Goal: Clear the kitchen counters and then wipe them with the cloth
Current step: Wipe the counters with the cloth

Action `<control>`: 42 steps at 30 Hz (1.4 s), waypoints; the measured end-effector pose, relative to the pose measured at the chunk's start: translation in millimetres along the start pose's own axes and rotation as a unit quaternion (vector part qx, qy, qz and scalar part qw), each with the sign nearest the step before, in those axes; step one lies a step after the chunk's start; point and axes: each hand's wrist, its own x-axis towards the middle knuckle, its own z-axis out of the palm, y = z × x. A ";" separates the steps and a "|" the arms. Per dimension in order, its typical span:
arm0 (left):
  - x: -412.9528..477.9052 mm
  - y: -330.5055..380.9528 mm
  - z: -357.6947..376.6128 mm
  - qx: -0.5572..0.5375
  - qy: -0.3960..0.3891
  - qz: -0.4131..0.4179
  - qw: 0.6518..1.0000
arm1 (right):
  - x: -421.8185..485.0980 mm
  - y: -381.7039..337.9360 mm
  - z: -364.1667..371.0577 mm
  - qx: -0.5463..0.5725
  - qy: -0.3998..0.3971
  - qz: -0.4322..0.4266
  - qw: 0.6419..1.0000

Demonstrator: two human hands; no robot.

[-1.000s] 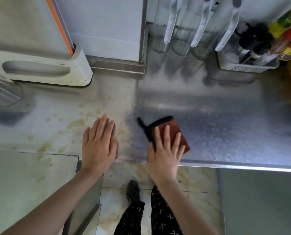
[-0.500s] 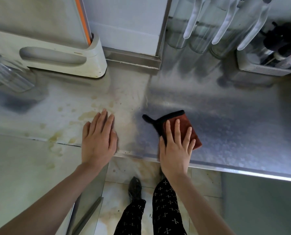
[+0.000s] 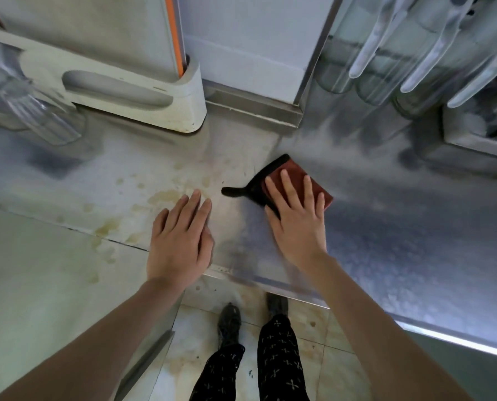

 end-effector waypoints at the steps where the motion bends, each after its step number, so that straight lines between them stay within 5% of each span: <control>1: 0.2 0.2 -0.2 0.002 -0.001 -0.002 1.000 | 3.2 -1.1 -1.8 0.008 -0.006 0.004 1.000; 10: 1.2 1.0 -1.7 0.017 -0.017 -0.007 1.000 | -28.1 -4.0 9.4 -0.077 -0.024 -0.241 0.967; 18: 1.5 1.9 -0.3 0.011 0.005 -0.017 1.000 | 93.9 -3.6 -20.8 -0.048 -0.026 -0.194 0.979; 28: 1.4 2.8 0.9 0.003 0.017 -0.024 1.000 | 72.3 -1.9 -14.5 -0.071 -0.022 -0.370 0.926; 37: 0.6 0.4 4.8 -0.003 0.033 -0.025 0.999 | 120.9 -36.0 -16.9 -0.004 0.010 -0.261 0.965; 42: 0.2 2.9 1.4 -0.030 0.060 -0.047 0.997 | 77.7 -45.2 -4.6 -0.024 -0.021 -0.367 0.930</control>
